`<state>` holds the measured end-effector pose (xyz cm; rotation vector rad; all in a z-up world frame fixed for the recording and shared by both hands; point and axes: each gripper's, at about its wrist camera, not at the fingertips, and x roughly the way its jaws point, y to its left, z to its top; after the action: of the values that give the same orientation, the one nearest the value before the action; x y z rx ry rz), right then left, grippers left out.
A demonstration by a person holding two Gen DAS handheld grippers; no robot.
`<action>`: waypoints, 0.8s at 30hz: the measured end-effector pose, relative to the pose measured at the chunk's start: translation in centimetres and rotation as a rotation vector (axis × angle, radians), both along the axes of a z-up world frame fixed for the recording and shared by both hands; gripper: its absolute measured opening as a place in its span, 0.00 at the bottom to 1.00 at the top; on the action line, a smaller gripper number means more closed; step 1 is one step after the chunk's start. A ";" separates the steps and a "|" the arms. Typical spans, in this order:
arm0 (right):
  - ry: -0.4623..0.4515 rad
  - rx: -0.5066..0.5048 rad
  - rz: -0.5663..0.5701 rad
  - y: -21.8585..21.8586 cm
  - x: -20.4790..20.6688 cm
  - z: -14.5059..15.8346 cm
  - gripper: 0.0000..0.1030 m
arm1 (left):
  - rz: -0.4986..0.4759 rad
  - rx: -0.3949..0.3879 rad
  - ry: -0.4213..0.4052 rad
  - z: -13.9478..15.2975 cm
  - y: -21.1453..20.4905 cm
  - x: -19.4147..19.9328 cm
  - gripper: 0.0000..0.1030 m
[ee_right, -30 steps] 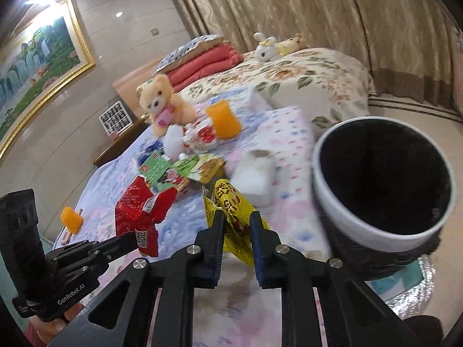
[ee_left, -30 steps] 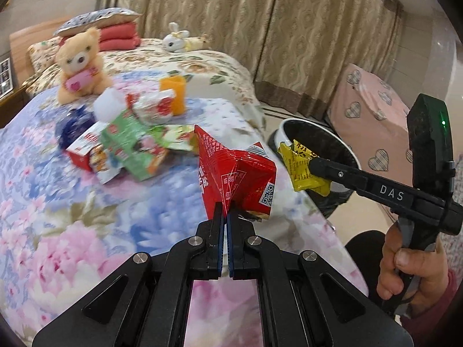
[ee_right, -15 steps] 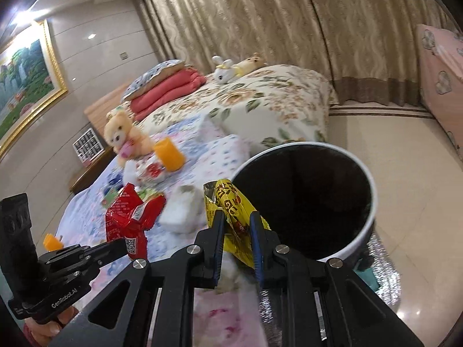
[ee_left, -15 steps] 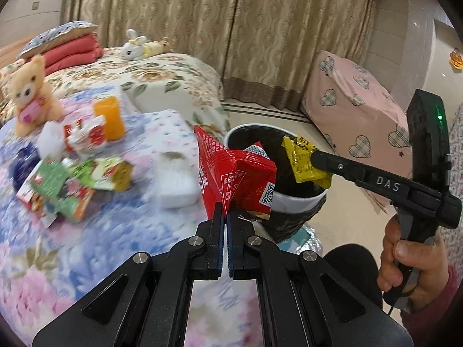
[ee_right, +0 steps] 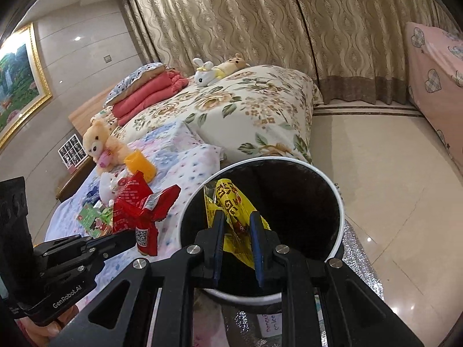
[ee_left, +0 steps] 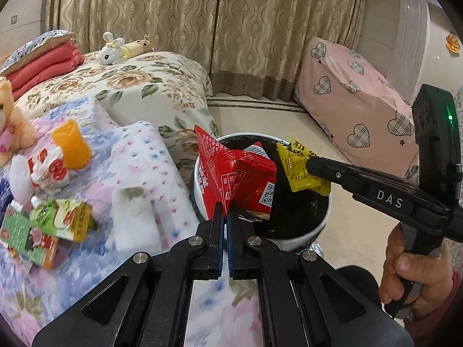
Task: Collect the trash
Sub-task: 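Carry both bags over the trash bin and open both tools to drop them, then move both open tools back over the bed toward the remaining items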
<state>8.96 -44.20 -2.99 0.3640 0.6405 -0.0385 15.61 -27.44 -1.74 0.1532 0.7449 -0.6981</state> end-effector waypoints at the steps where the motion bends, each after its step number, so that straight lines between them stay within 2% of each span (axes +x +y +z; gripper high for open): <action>1: 0.004 0.001 -0.004 -0.3 0.1 0.0 0.17 | -0.002 0.002 0.003 0.0 -0.3 0.3 0.01; 13: 0.050 0.029 -0.016 -2.9 2.1 -1.4 0.17 | -0.024 0.047 0.032 -0.9 -3.4 2.4 0.02; 16: 0.066 0.045 -0.018 -3.3 2.5 -1.9 0.21 | -0.031 0.037 0.039 -1.2 -3.9 2.7 0.04; 18: 0.073 0.063 -0.025 -3.7 2.6 -2.3 0.22 | -0.034 0.048 0.034 -1.3 -4.3 2.7 0.11; 19: 0.077 0.075 -0.026 -4.0 2.7 -2.4 0.24 | -0.037 0.050 0.034 -1.4 -4.4 2.7 0.20; 20: 0.084 0.081 -0.026 -4.1 2.8 -2.6 0.29 | -0.042 0.047 0.035 -1.4 -4.5 2.7 0.30; 21: 0.090 0.083 -0.030 -4.3 2.9 -2.7 0.33 | -0.040 0.047 0.033 -1.4 -4.5 2.6 0.37; 22: 0.094 0.086 -0.036 -4.5 3.0 -2.9 0.45 | -0.033 0.047 0.030 -1.4 -4.5 2.6 0.47; 23: 0.096 0.087 -0.042 -4.7 3.0 -3.0 0.49 | -0.030 0.044 0.027 -1.4 -4.4 2.6 0.48; 24: 0.093 0.095 -0.046 -4.9 2.8 -3.0 0.49 | -0.029 0.037 0.027 -1.4 -4.2 2.5 0.49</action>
<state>11.77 -49.14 -6.00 0.4710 0.7270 -0.0694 18.09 -31.69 -3.13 0.1889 0.7828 -0.7159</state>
